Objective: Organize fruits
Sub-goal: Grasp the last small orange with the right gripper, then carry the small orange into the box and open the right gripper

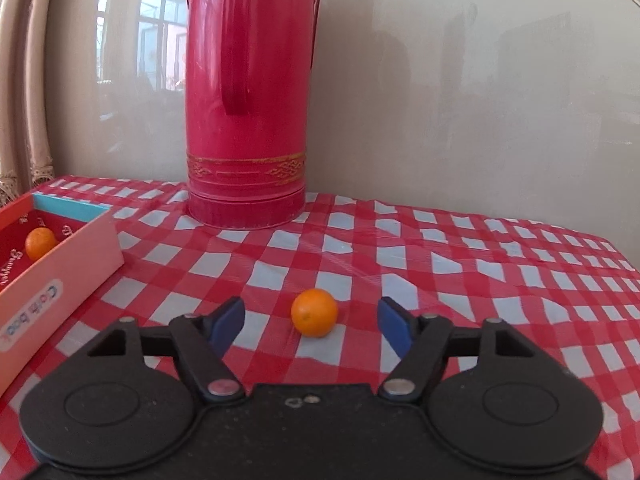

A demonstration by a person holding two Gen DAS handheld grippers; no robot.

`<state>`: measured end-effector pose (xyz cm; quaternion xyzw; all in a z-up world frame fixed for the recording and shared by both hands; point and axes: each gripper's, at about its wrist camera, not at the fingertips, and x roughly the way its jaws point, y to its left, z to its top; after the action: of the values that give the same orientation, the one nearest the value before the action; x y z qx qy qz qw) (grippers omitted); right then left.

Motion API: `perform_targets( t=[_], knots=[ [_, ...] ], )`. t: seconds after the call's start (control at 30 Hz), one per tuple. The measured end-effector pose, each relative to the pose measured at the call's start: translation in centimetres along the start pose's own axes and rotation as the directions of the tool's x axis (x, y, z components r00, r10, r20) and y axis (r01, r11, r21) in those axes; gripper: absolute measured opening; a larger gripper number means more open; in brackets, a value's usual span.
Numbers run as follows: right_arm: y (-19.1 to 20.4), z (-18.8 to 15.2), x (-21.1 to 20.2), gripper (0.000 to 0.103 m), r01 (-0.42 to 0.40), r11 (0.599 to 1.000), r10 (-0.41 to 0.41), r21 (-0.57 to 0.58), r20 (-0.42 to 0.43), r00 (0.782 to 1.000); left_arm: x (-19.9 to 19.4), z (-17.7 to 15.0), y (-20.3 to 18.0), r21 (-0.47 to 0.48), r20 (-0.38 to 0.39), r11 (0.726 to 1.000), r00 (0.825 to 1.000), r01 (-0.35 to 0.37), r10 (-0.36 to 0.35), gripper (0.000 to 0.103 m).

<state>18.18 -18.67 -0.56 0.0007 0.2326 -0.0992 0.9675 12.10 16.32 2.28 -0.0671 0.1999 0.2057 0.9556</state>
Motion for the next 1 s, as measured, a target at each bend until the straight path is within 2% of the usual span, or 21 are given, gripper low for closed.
perform_targets(
  t=[0.17,0.23,0.27,0.33,0.4,0.57,0.77,1.0],
  knots=[
    [0.1,0.6,2.0,0.052,0.009,1.000,-0.008,0.021,-0.060,0.998,0.7,-0.2,1.8,-0.016,-0.013,1.000,1.000,-0.023,0.023,0.103],
    [0.1,0.6,2.9,0.052,0.014,1.000,-0.012,0.019,-0.087,0.996,0.8,-0.3,2.6,-0.027,-0.016,0.999,1.000,-0.027,0.027,0.103],
    [0.2,0.6,3.2,0.048,0.017,1.000,-0.016,0.016,-0.096,0.995,0.8,-0.3,2.8,-0.032,-0.017,0.999,0.999,-0.029,0.029,0.103],
    [-0.1,0.7,3.7,0.022,0.004,0.999,0.001,0.041,-0.118,0.993,0.9,-0.3,3.3,-0.038,-0.017,0.999,0.999,-0.031,0.030,0.103],
    [-0.2,0.8,3.6,0.022,-0.031,0.997,0.039,0.072,-0.112,0.993,0.8,-0.3,3.7,-0.039,-0.012,0.999,0.999,-0.037,0.037,0.103],
    [1.4,1.1,1.7,0.022,-0.048,0.998,0.051,0.045,-0.070,0.996,0.2,-0.1,4.6,-0.071,-0.004,0.997,0.999,-0.037,0.037,0.103],
    [3.7,1.7,-0.4,0.022,-0.100,0.995,0.101,0.012,-0.038,0.994,-1.0,-0.4,5.0,-0.035,0.000,0.998,0.999,-0.047,0.047,0.103],
    [8.0,2.7,-3.5,0.022,-0.206,0.978,0.207,-0.033,0.023,0.978,-1.8,-0.7,6.9,-0.030,-0.010,0.996,0.996,-0.086,0.085,0.103]
  ],
)
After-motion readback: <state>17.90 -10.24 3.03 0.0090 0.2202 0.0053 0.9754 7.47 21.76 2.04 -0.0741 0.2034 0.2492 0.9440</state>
